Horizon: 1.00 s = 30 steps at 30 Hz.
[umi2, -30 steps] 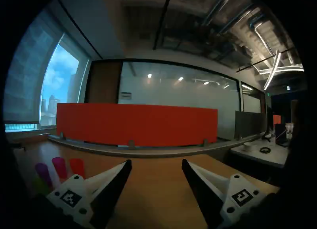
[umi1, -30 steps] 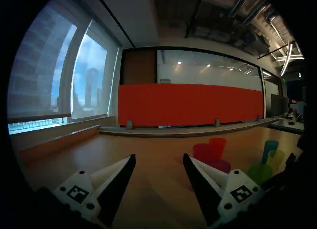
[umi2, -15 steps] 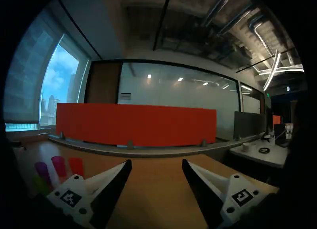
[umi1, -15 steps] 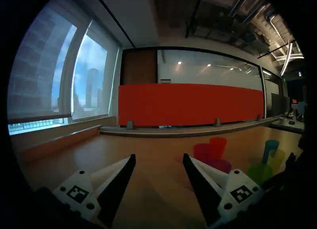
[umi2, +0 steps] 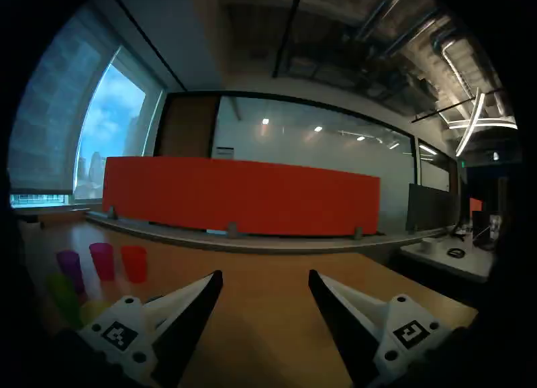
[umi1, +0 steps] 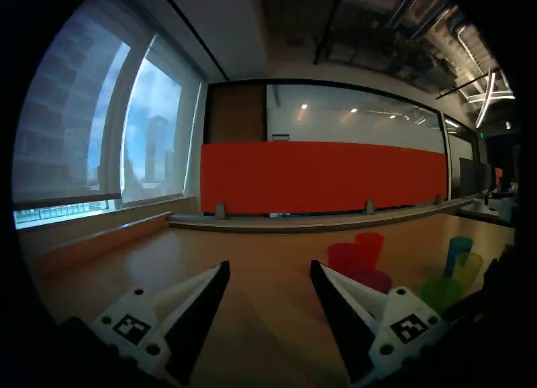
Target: Pour water
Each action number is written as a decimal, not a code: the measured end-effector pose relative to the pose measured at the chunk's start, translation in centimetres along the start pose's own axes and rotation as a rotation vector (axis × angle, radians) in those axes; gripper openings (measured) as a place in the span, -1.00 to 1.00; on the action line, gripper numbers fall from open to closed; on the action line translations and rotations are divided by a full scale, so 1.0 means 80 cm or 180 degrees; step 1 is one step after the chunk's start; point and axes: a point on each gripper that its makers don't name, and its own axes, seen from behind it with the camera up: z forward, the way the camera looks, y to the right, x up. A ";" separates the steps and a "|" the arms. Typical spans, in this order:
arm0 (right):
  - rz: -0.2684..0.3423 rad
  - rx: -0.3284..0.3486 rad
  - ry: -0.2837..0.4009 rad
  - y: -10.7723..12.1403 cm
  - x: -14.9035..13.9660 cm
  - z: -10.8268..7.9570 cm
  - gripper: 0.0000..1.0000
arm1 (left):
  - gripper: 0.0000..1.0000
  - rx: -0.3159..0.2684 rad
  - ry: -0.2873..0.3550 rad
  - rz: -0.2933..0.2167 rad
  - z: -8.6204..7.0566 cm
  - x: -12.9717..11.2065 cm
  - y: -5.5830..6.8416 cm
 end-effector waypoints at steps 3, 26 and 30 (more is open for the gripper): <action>0.0012 0.0042 -0.0012 -0.006 -0.009 0.002 0.98 | 0.76 0.0000 0.0000 0.0001 0.000 0.000 0.000; 0.0252 0.0143 0.0053 0.002 -0.008 0.010 0.98 | 0.76 0.0000 0.0000 0.0001 0.000 0.000 0.000; 0.0246 0.0139 0.0040 0.005 -0.010 0.014 0.98 | 0.76 0.0000 0.0000 0.0000 0.000 0.000 0.000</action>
